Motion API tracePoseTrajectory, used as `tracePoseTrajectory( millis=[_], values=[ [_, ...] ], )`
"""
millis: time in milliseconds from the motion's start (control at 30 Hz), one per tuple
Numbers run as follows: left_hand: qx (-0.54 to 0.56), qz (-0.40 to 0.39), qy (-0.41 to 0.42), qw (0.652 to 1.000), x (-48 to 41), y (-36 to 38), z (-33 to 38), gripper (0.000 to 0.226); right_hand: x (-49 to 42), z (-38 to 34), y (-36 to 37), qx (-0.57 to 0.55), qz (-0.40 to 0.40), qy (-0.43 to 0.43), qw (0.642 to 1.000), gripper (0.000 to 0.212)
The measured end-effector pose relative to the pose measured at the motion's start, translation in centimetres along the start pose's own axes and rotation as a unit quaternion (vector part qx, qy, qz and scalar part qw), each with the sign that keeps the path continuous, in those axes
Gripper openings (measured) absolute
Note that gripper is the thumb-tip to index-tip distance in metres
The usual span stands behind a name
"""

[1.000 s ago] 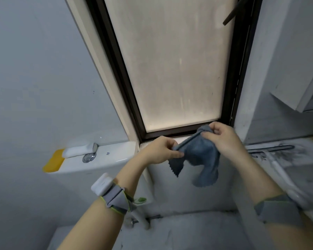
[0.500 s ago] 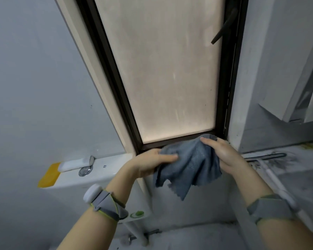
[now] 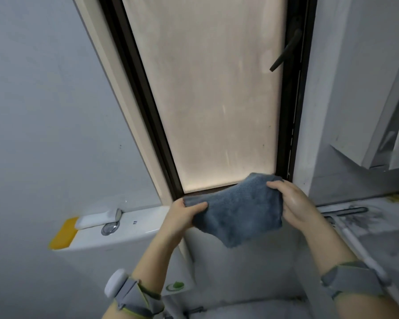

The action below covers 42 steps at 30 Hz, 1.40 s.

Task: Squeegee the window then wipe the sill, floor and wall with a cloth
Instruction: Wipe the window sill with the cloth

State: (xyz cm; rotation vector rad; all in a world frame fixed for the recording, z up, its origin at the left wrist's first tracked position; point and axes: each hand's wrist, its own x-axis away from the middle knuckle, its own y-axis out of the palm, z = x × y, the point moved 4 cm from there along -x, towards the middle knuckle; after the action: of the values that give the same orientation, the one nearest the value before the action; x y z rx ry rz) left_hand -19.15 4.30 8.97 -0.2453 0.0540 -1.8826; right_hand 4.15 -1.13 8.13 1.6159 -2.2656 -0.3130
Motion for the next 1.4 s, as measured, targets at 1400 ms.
tracePoseTrajectory(
  millis=[1400],
  values=[
    [0.252, 0.024, 0.006, 0.967, 0.7, 3.5, 1.9, 0.025, 1.4, 6.0, 4.3, 0.008, -0.098, 0.132, 0.986, 0.043]
  ],
)
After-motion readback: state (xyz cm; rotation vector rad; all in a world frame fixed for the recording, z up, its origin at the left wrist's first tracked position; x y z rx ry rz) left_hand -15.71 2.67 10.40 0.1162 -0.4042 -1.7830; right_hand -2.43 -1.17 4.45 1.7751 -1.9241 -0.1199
